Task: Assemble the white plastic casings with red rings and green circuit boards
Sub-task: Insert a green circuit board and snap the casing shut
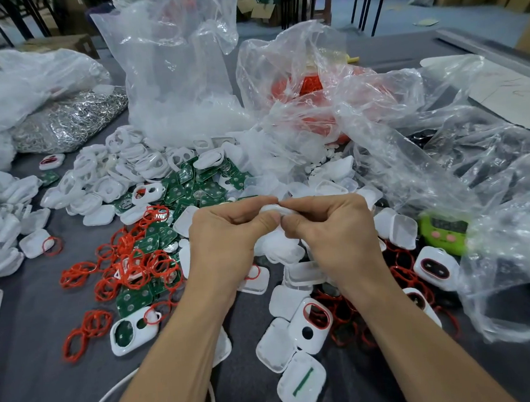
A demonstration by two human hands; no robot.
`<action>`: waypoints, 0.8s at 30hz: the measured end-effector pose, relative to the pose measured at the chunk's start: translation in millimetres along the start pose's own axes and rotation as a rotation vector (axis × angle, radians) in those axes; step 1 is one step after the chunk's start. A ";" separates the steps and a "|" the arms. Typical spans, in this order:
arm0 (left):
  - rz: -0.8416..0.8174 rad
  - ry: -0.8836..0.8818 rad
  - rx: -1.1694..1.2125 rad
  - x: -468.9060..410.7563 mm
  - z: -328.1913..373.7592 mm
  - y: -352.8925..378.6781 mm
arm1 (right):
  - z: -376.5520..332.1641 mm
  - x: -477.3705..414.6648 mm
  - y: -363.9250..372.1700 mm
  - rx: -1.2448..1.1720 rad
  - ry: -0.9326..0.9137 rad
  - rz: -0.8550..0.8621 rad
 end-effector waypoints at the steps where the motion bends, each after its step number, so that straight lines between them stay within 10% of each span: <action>1: 0.018 -0.011 -0.023 0.8 -0.2 -0.2 | 0.1 -0.1 0.0 0.004 0.002 -0.001; 24: -0.086 0.125 0.227 -3.5 -0.2 4.2 | -18.2 6.7 -4.5 0.236 -0.287 0.101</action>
Point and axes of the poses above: each hand's wrist, its own x-axis away from the middle knuckle, its own y-axis out of the palm, z = x × y, the point moved 4 cm from there along -x, towards the middle knuckle, and after that the axes turned 10 degrees about -z, right-handed, at the moved point
